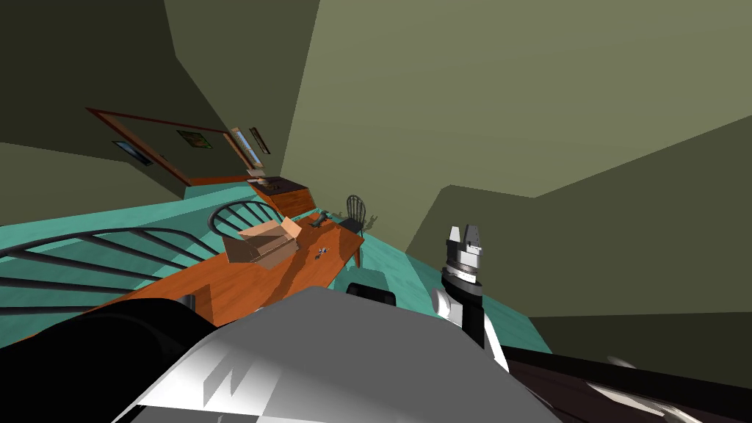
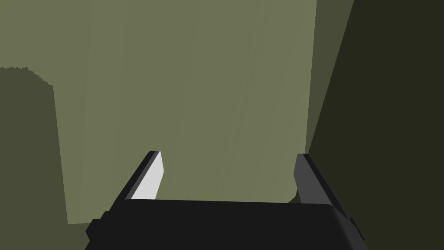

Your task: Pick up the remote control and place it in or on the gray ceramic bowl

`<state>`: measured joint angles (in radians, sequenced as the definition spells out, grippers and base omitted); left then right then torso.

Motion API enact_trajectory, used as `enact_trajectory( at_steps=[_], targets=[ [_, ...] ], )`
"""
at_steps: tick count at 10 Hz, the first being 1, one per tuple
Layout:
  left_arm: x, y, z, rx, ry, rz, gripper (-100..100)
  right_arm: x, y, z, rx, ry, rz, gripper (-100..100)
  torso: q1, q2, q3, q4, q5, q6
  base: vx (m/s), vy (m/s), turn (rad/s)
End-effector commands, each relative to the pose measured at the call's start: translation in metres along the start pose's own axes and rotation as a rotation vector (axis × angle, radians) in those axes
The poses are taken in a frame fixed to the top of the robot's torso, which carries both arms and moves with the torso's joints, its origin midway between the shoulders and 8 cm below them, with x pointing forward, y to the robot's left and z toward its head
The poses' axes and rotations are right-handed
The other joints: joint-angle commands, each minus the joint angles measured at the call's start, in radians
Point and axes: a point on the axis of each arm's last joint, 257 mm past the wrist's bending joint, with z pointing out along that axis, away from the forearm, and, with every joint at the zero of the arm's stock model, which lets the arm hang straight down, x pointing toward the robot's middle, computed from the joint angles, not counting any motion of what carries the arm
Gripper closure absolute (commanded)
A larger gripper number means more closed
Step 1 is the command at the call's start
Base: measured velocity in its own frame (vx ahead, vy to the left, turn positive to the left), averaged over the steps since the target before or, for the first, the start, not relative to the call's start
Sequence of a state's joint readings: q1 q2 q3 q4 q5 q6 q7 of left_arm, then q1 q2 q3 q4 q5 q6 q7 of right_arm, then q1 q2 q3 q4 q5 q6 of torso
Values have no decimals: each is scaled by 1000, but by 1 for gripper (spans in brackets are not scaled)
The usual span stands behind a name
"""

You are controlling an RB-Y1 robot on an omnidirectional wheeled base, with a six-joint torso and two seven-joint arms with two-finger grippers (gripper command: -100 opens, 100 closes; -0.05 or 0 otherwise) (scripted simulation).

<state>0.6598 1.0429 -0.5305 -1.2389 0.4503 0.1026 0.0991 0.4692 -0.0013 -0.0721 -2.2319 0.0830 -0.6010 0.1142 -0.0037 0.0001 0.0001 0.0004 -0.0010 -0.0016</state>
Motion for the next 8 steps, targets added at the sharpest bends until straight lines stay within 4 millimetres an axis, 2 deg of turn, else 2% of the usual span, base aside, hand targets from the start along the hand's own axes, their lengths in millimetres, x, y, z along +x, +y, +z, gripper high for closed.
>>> enact_trajectory(
  at_steps=[1,2,3,5,6,7,8],
  targets=[
    [0,0,0,0,0,0,100,0,0,0,0,0,0,0,0,0,0,0,0,0,0,0,0],
    [0,0,0,0,0,0,0,0,0,0,0,0,0,0,0,0,0,0,0,0,0,0,0],
    [-9,-2,-7,2,-1,6,100,0,0,0,0,0,0,0,0,0,0,0,0,0,-1,-49,59],
    [-17,-3,-15,2,0,13,100,0,0,0,0,0,0,0,-5,1,0,0,-1,-1,-9,-68,48],
    [-15,-3,-13,2,0,11,100,0,0,0,0,0,0,0,-5,1,0,0,-2,0,-6,-25,9],
    [-15,-3,-14,2,0,10,0,0,0,0,0,0,0,0,-3,0,0,0,-1,0,-1,-6,1],
    [-41,-6,-20,7,-31,33,100,0,0,0,0,0,0,0,-2,0,0,0,-1,0,-26,-11,19]
  ],
)
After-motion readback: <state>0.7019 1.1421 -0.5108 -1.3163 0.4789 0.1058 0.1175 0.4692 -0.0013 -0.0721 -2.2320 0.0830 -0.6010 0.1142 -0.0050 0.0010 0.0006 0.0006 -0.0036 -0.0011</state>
